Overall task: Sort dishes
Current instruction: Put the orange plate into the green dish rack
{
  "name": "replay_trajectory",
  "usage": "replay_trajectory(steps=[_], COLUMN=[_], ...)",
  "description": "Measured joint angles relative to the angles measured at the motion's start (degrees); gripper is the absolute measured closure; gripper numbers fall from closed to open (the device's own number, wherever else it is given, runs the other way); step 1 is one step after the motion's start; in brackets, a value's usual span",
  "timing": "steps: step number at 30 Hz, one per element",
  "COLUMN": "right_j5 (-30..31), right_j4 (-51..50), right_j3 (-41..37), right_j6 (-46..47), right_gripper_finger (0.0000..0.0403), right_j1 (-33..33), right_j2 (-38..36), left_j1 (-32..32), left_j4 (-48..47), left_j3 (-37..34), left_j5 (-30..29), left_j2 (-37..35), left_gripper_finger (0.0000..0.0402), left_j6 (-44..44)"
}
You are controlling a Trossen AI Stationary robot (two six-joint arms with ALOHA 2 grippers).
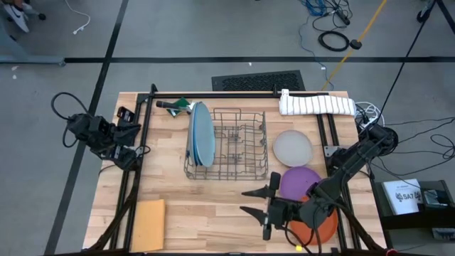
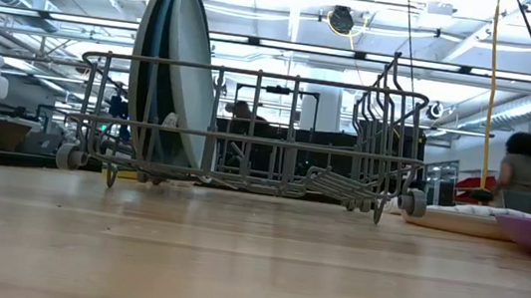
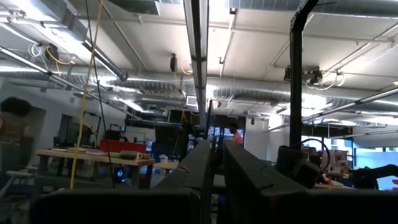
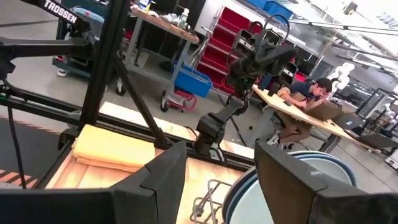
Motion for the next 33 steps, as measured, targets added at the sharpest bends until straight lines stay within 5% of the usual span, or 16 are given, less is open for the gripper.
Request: replay_trajectory(steps=[10, 14, 23, 33], right_j5=[-0.26, -5.87, -7.50, -13.61], right_j4=[1.18, 1.14, 3.30, 3.45], right_j3=[0.00, 0.00, 0.02, 0.02], right_j6=[-2.33, -0.42, -4.83, -4.21], right_gripper_finger=[0.0218, 0.0218, 0.0218, 0.0218], right_j1=[-3.01, -4.00, -4.84, -8.04], right_j2=[0.00, -0.01, -0.02, -0.02], left_j1=[0.00, 0.00, -0.02, -0.01], left_j4=[-0.38, -0.58, -1.38, 5.32], left_j3=[-1.95, -1.95, -1.97, -1.97], left_j5=[-0.03, 0.48, 18.33, 17.18], left_j2=[0.04, 0.11, 7.52, 18.19], left_gripper_finger=[0.0356, 0.0356, 0.0356, 0.0356], left_j6=[-4.45, -4.63, -10.70, -6.11])
